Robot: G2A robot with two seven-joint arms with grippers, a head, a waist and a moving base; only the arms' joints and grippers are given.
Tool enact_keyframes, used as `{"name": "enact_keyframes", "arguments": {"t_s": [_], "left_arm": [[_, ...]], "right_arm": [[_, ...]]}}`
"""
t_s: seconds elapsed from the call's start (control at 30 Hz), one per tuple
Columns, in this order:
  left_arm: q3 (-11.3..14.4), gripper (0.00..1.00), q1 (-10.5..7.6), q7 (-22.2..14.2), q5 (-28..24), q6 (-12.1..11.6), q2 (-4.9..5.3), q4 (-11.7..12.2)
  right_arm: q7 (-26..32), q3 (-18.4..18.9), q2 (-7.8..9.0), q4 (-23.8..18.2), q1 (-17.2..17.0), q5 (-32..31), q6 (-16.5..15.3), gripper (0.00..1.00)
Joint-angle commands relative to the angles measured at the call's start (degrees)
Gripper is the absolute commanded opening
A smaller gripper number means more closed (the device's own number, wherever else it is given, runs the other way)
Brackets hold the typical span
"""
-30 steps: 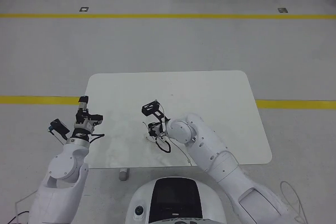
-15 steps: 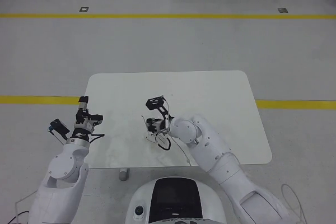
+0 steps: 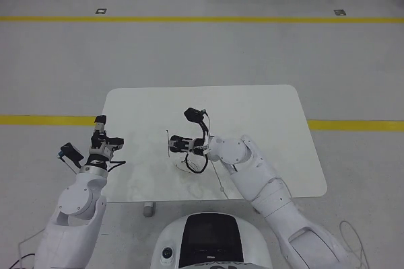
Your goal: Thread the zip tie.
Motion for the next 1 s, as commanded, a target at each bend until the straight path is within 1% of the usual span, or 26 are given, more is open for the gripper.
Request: {"name": "enact_keyframes", "arguments": {"t_s": [0.0, 0.3, 0.4, 0.43, 0.53, 0.67, 0.8, 0.9, 0.97], "left_arm": [[0.0, 1.0, 0.0, 0.0, 0.0, 0.0, 0.0, 0.0], [0.0, 1.0, 0.0, 0.0, 0.0, 0.0, 0.0, 0.0], [0.0, 1.0, 0.0, 0.0, 0.0, 0.0, 0.0, 0.0], [0.0, 1.0, 0.0, 0.0, 0.0, 0.0, 0.0, 0.0], [0.0, 1.0, 0.0, 0.0, 0.0, 0.0, 0.0, 0.0], [0.0, 1.0, 0.0, 0.0, 0.0, 0.0, 0.0, 0.0], [0.0, 1.0, 0.0, 0.0, 0.0, 0.0, 0.0, 0.0], [0.0, 1.0, 0.0, 0.0, 0.0, 0.0, 0.0, 0.0], [0.0, 1.0, 0.0, 0.0, 0.0, 0.0, 0.0, 0.0]], "right_arm": [[0.04, 0.15, -0.02, 0.49, 0.16, 1.7, -0.47, 0.0], [-0.21, 0.15, -0.02, 0.42, 0.02, 1.81, -0.47, 0.0], [-1.5, 0.25, 0.02, -0.14, -0.69, 3.56, 0.34, 0.0], [-2.44, 0.77, -0.02, -0.32, -0.97, 5.73, 0.88, 0.0], [-3.15, 1.49, -0.02, -0.41, -1.18, 9.43, 1.71, 0.0], [-2.56, 2.13, 0.01, -0.24, -1.12, 14.02, 3.17, 0.0], [-1.59, 2.72, 0.02, 0.07, -1.08, 18.77, 5.57, 0.0], [-1.79, 2.92, 0.11, 0.19, -1.0, 20.62, 7.03, 0.0], [-2.06, 2.94, 0.19, 0.27, -1.02, 21.19, 7.39, 0.0]]}}
